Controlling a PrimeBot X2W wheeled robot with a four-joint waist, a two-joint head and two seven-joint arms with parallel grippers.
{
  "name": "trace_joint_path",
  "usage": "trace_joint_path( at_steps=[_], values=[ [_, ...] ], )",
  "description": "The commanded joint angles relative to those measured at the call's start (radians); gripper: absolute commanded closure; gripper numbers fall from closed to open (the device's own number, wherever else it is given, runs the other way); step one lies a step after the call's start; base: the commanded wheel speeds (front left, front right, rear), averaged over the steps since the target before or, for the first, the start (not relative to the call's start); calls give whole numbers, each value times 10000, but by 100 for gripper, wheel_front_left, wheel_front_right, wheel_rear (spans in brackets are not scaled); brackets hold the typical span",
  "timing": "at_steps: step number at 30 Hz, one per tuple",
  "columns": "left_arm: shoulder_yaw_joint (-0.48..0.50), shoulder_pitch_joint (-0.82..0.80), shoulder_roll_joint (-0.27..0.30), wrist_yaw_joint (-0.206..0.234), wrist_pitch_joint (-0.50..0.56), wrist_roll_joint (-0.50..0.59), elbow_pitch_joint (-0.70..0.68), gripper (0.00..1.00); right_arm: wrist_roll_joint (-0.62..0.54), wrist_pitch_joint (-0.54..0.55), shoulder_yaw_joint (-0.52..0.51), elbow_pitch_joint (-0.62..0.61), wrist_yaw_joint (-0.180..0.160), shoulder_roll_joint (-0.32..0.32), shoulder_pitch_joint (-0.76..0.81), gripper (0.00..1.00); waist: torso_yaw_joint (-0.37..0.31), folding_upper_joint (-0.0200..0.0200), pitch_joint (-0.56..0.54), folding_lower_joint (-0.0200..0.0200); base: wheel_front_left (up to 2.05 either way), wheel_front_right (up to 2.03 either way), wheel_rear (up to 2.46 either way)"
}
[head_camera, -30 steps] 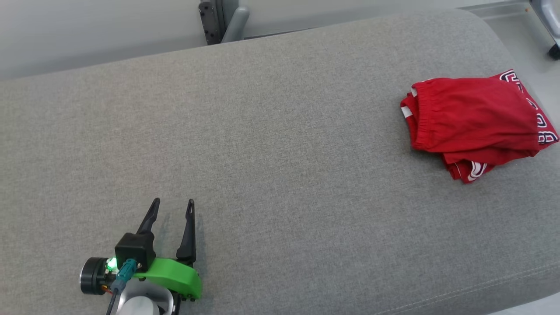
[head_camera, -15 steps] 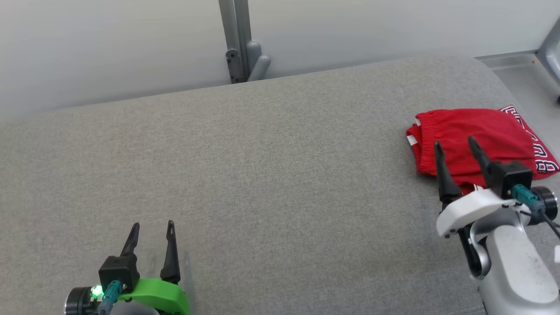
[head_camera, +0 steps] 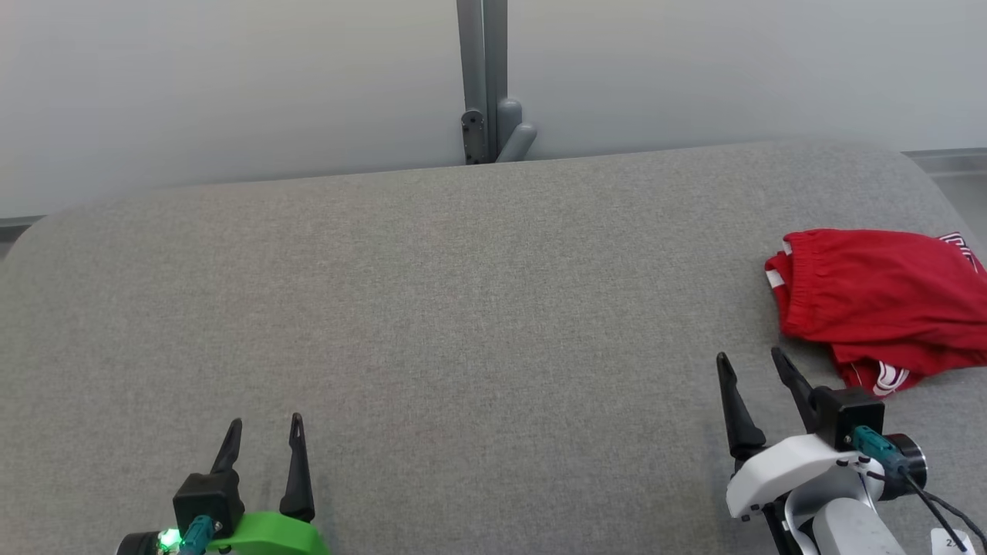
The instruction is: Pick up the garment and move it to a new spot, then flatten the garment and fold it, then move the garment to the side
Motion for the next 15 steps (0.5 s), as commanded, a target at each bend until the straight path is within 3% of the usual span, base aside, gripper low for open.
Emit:
trace_joint_path(
  at_steps=[1, 15],
  values=[
    [-38, 191, 47, 49, 3, -43, 14, 0, 4, -27, 70, -96, -13, 44, 184, 0, 83, 80, -107, 0, 0, 0, 0],
    [14, 412, 45, 37, 3, -196, -186, 0, -512, -27, 334, -111, -13, 79, 415, 0, 143, 80, -257, 0, 0, 0, 0]
  ],
)
